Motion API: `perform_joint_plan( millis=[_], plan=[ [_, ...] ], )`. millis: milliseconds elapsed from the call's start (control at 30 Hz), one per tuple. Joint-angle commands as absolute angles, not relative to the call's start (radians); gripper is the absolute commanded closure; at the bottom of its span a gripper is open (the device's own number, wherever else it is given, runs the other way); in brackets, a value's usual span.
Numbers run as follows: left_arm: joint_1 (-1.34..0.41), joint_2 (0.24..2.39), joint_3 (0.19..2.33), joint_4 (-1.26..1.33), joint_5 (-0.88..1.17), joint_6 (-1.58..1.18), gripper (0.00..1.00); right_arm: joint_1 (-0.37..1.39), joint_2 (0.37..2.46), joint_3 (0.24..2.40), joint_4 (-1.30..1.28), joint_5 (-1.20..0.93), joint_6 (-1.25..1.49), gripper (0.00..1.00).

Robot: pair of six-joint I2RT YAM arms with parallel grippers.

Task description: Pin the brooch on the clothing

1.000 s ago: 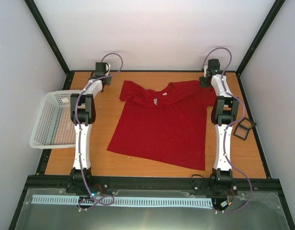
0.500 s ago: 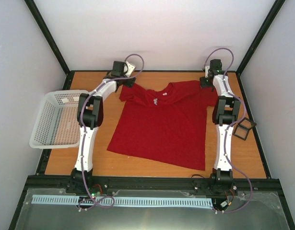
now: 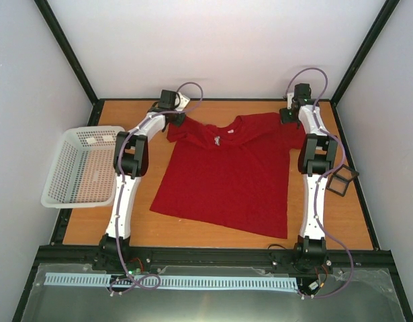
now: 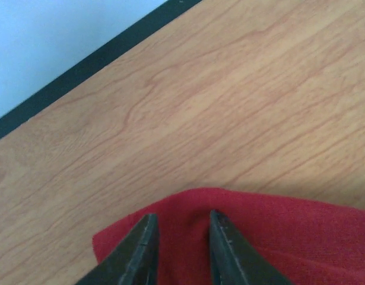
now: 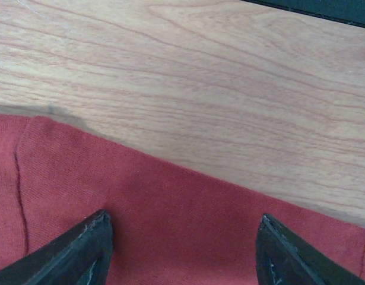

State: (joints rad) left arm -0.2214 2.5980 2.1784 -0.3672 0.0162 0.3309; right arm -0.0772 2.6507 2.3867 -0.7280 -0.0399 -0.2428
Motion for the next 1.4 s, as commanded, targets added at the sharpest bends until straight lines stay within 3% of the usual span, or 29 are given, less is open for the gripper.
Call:
perform_joint_plan(
  millis=[0, 67, 100, 267, 367, 633, 700, 767, 867, 900, 933, 1033, 1133, 1367],
  plan=[
    [-0.212, 2.638, 2.170, -0.480, -0.022, 0.369, 0.84, -0.077, 2.659, 2.344, -0.811, -0.034, -0.258, 0.35],
    [-0.201, 2.634, 2.170, -0.468, -0.039, 0.366, 0.98, -0.077, 2.663, 2.346, -0.816, -0.030, -0.259, 0.36],
    [-0.195, 2.631, 2.170, -0.459, -0.048, 0.364, 0.99, -0.078, 2.663, 2.344, -0.814, -0.028, -0.262, 0.39],
    [-0.141, 2.590, 2.156, -0.364, -0.125, 0.319, 0.99, -0.080, 2.663, 2.350, -0.813, -0.019, -0.262, 0.61],
    [-0.096, 2.563, 2.151, -0.296, -0.167, 0.292, 0.99, -0.085, 2.665, 2.354, -0.806, 0.000, -0.250, 0.66],
    [-0.032, 2.508, 2.176, -0.183, -0.224, 0.305, 0.99, -0.104, 2.666, 2.402, -0.767, 0.002, -0.230, 0.69],
    [-0.034, 2.489, 2.188, -0.181, -0.215, 0.307, 0.98, -0.103, 2.663, 2.424, -0.766, -0.029, -0.230, 0.63],
    [-0.037, 2.463, 2.191, -0.202, -0.224, 0.297, 0.64, -0.099, 2.639, 2.423, -0.770, -0.050, -0.219, 0.49],
    [-0.055, 2.390, 2.158, -0.271, -0.177, 0.254, 0.54, -0.079, 2.571, 2.385, -0.781, -0.051, -0.214, 0.23],
    [-0.066, 2.347, 2.118, -0.276, -0.150, 0.235, 0.50, -0.069, 2.540, 2.366, -0.788, -0.034, -0.212, 0.04],
    [-0.081, 2.300, 2.071, -0.276, -0.125, 0.212, 0.47, -0.060, 2.514, 2.354, -0.801, -0.018, -0.209, 0.01],
    [-0.146, 2.156, 1.901, -0.273, -0.048, 0.128, 0.38, -0.032, 2.404, 2.294, -0.856, 0.011, -0.134, 0.00],
    [-0.207, 1.987, 1.699, -0.270, 0.064, -0.005, 0.35, 0.009, 2.262, 2.095, -0.848, -0.005, 0.007, 0.00],
    [-0.323, 1.712, 1.166, -0.142, 0.356, -0.251, 0.33, 0.118, 1.945, 1.465, -0.688, -0.364, 0.214, 0.00]
  ],
)
